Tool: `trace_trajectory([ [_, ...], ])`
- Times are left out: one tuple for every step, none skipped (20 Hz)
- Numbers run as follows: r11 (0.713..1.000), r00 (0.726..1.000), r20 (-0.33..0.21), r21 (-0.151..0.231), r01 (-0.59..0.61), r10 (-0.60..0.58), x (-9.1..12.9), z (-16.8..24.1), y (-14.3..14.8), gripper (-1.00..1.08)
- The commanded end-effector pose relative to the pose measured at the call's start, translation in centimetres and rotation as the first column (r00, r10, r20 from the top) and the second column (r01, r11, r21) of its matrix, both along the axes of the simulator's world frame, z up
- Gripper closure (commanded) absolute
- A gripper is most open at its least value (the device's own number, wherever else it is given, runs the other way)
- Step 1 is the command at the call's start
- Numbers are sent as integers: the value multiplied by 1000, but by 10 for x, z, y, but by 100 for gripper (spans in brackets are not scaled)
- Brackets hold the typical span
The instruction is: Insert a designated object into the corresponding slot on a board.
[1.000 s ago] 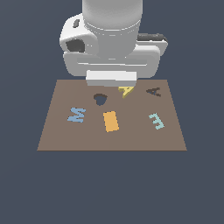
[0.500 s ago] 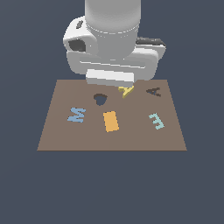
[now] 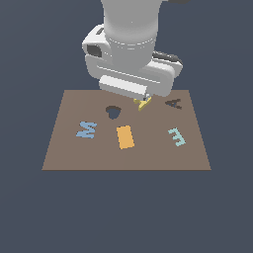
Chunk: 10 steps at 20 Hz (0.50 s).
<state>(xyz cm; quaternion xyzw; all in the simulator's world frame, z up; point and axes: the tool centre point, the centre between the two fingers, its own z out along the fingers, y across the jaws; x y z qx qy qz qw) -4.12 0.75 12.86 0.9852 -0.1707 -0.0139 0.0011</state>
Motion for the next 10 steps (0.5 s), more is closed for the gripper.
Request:
trace_trajectory([
  [997, 997, 2, -1, 74, -74, -6, -7, 3, -92],
  [994, 994, 3, -2, 107, -107, -9, -10, 5, -92],
  [990, 990, 5, -2, 140, -140, -11, -14, 6, -92],
  [985, 985, 6, -3, 174, -174, -14, -17, 8, -92],
  [978, 978, 7, -3, 209, -209, -17, -20, 10, -92],
  [970, 970, 8, -4, 243, -243, -19, -24, 12, -92],
  [961, 961, 10, -4, 278, -278, -21, -27, 14, -92],
  [950, 950, 11, -4, 311, -311, -24, -31, 16, -92],
  [939, 939, 12, -4, 344, -344, -26, -34, 18, -92],
  [927, 927, 13, -5, 375, -375, -28, -37, 21, -92],
])
